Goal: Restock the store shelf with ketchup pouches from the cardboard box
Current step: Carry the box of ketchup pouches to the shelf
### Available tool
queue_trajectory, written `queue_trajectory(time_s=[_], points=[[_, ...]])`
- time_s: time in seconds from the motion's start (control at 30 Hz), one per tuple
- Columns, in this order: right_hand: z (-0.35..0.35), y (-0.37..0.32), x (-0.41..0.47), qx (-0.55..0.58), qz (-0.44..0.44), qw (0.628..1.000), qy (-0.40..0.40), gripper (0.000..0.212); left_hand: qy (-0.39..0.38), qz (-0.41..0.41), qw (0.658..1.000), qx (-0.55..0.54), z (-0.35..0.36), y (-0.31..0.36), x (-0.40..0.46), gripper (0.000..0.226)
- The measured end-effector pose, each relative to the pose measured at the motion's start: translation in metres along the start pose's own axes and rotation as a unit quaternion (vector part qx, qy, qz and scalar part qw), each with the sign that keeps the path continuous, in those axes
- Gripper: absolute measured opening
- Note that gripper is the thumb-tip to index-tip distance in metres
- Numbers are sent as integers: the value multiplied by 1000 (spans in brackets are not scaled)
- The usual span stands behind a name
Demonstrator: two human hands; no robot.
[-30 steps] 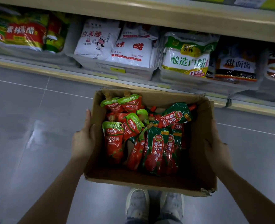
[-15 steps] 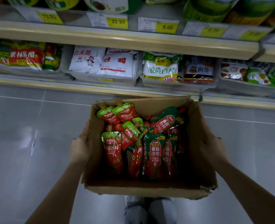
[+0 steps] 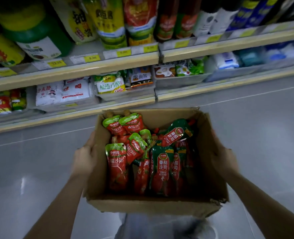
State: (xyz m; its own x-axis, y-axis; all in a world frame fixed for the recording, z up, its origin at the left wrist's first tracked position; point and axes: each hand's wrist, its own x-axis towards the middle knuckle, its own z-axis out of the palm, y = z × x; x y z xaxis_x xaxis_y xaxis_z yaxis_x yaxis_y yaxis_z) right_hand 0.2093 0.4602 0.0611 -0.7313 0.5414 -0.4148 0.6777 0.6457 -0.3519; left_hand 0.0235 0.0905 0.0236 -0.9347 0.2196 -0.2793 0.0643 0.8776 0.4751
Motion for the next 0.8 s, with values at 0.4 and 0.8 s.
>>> queue_trajectory(time_s=[0.4,0.8], points=[[-109,196,-50,58,19,996,58,83,-1,45,998,36,59,202,-82,54],[-173,349,-2,49,58,996,47,80,-30,53,998,15,188,330,-76,55]])
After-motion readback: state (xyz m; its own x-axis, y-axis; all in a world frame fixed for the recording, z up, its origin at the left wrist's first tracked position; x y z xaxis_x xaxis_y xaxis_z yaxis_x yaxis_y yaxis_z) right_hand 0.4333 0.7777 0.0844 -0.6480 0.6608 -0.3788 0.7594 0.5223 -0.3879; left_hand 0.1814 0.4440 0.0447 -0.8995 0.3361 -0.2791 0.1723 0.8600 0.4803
